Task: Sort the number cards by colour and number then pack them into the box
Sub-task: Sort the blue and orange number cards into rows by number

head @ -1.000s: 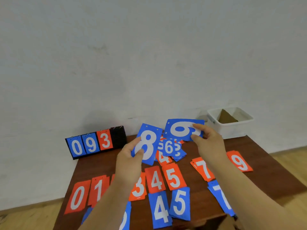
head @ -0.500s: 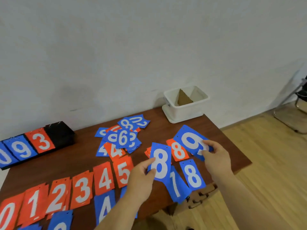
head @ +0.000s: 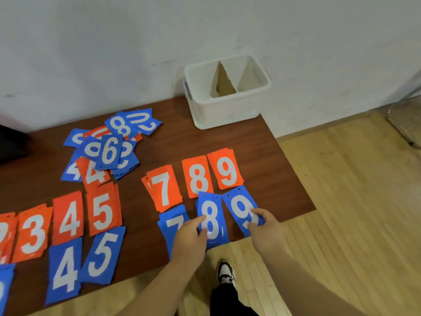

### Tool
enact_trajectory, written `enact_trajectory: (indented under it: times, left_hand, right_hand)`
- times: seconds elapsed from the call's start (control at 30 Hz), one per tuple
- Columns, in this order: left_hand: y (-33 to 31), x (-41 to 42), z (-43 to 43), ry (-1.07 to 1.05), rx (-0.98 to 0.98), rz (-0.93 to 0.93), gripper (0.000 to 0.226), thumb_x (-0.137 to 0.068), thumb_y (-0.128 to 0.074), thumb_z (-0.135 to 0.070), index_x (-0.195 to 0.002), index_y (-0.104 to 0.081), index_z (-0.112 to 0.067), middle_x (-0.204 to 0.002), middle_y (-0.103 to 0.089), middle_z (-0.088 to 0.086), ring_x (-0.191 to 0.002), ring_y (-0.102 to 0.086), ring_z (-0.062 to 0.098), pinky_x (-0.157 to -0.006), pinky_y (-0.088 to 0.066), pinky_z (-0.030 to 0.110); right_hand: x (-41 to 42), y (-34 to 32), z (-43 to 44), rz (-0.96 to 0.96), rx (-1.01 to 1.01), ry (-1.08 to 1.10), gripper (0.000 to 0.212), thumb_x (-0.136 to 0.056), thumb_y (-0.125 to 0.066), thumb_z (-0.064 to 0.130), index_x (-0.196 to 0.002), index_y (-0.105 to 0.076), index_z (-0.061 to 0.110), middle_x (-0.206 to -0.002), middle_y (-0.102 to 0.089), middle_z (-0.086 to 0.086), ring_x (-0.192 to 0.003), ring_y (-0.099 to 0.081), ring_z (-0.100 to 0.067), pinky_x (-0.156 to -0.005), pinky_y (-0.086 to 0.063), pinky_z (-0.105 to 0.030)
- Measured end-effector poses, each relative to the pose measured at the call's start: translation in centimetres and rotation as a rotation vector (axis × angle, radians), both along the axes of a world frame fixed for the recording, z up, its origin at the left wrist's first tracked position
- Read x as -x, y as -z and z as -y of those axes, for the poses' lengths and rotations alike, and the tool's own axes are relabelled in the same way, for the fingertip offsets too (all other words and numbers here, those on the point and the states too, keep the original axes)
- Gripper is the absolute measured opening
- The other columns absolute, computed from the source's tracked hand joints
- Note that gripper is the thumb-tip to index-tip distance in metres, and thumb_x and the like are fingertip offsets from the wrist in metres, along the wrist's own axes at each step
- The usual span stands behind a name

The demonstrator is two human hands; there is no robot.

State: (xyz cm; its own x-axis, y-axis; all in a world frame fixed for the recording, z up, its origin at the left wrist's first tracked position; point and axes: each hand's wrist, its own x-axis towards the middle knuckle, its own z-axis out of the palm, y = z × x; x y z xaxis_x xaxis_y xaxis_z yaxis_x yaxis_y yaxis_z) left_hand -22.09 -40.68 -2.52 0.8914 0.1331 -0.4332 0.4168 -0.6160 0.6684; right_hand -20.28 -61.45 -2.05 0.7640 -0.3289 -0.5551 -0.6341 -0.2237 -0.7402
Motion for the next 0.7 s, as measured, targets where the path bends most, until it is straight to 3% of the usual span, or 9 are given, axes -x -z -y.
enact_trajectory:
  times: [0.1, 0.17, 0.27, 0.37, 0.57, 0.7]
  left_hand:
    - [0.8, -0.2, 1.0, 0.086, -0.14, -0.04, 0.039, -0.101, -0.057, -0.025, -0.14, -0.059, -0.027, -0.135, -0.062, -0.008, -0.125, -0.054, 0.015, -0.103, -0.045, 0.025]
    - [0.8, -0.3, 1.6, 0.189, -0.297, -0.058, 0.038, -0.101, -0.055, -0.03, -0.138, -0.06, -0.033, -0.115, -0.064, -0.008, -0.115, -0.051, 0.017, -0.096, -0.05, 0.032]
    - [0.2, -0.8, 2.4, 0.238, -0.471, -0.077, 0.035, -0.099, -0.056, -0.038, -0.134, -0.059, -0.039, -0.098, -0.046, -0.009, -0.103, -0.043, 0.015, -0.086, -0.047, 0.028]
    - [0.0, -1.5, 2.9, 0.244, -0.565, -0.059, 0.031, -0.097, -0.06, -0.042, -0.128, -0.062, -0.039, -0.098, -0.038, -0.009, -0.096, -0.034, 0.013, -0.082, -0.041, 0.025]
    - [-0.3, -2.4, 2.5, 0.205, -0.521, -0.039, 0.037, -0.093, -0.064, -0.048, -0.129, -0.063, -0.037, -0.104, -0.043, -0.01, -0.103, -0.042, 0.014, -0.089, -0.045, 0.028]
    - [-2.8, -2.9, -0.6, 0.128, -0.53, 0.029, 0.044, -0.091, -0.063, -0.056, -0.131, -0.058, -0.039, -0.12, -0.051, -0.009, -0.117, -0.047, 0.016, -0.097, -0.044, 0.033]
  right_hand:
    - [-0.1, 1.6, 0.2, -0.032, 0.108, -0.126, 0.035, -0.093, -0.063, 0.018, -0.124, -0.062, 0.034, -0.12, -0.057, 0.006, -0.085, -0.067, -0.015, -0.064, -0.06, -0.031]
    - [0.0, 2.1, 0.3, -0.073, 0.241, -0.22, 0.032, -0.091, -0.063, 0.025, -0.12, -0.063, 0.038, -0.119, -0.041, 0.006, -0.084, -0.062, -0.015, -0.072, -0.061, -0.039]
    - [-0.4, 1.7, 0.4, -0.086, 0.446, -0.333, 0.038, -0.089, -0.066, 0.039, -0.126, -0.061, 0.039, -0.11, -0.027, 0.01, -0.098, -0.044, -0.013, -0.085, -0.055, -0.036]
    - [-1.3, 1.0, 0.7, -0.113, 0.601, -0.47, 0.043, -0.09, -0.066, 0.046, -0.132, -0.056, 0.041, -0.119, -0.032, 0.006, -0.108, -0.033, -0.017, -0.098, -0.046, -0.035]
    - [-3.2, 0.1, 1.0, -0.113, 0.641, -0.63, 0.043, -0.09, -0.065, 0.049, -0.131, -0.058, 0.041, -0.121, -0.044, 0.006, -0.113, -0.042, -0.02, -0.097, -0.044, -0.035]
    - [-5.5, -1.9, -0.2, -0.042, 0.619, -0.692, 0.047, -0.088, -0.064, 0.055, -0.132, -0.058, 0.038, -0.13, -0.051, 0.007, -0.12, -0.045, -0.021, -0.097, -0.046, -0.037]
